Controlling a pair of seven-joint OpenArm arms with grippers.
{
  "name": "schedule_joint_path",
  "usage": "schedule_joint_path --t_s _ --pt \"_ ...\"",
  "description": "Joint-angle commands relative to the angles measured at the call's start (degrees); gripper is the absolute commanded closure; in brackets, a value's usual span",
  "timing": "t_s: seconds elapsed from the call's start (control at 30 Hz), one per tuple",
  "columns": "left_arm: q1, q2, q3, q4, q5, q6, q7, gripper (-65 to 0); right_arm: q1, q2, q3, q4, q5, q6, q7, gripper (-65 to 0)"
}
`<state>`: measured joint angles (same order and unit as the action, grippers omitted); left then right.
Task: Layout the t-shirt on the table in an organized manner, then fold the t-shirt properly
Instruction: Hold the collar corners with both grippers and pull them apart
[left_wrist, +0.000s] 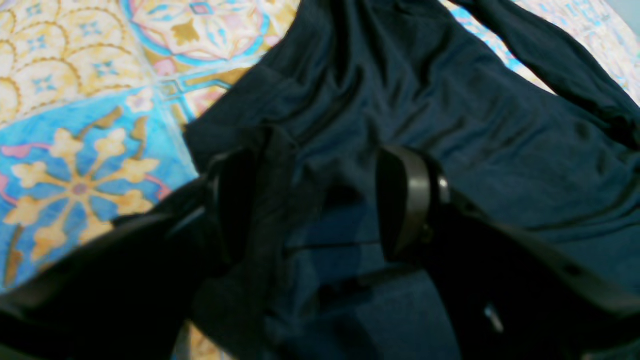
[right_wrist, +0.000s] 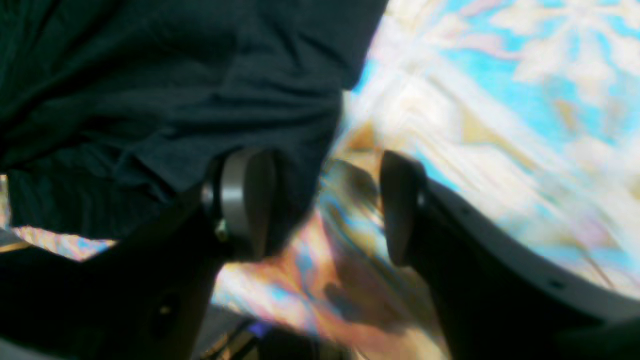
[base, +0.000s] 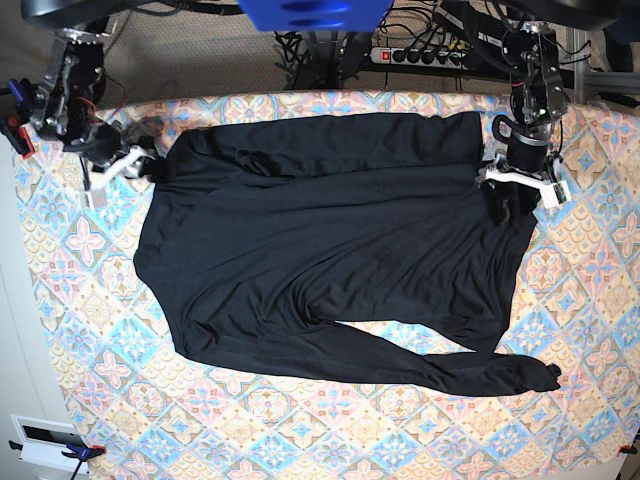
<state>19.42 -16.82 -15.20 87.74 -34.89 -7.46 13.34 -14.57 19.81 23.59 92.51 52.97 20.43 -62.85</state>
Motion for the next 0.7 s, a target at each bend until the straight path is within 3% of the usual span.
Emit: schedule_joint_path --t_s 0.0,0.33,0.67 --pt "0.1 -0.6 -0.3 0.9 -0.2 -0.2 -1.3 -37.6 1.9 1.0 -0.4 1.0 1.8 0.5 1.4 -33.7" --pt "0.7 -1.0 -0.3 0.9 -0.2 -0.2 -1.3 -37.6 1.0 0.9 -1.7 -1.5 1.8 0.5 1.7 -33.7" --pt "2.5 -1.0 -0.4 1.2 -0.7 -0.2 -1.4 -37.6 -8.5 1.0 7.3 2.4 1.9 0.5 1.7 -33.7"
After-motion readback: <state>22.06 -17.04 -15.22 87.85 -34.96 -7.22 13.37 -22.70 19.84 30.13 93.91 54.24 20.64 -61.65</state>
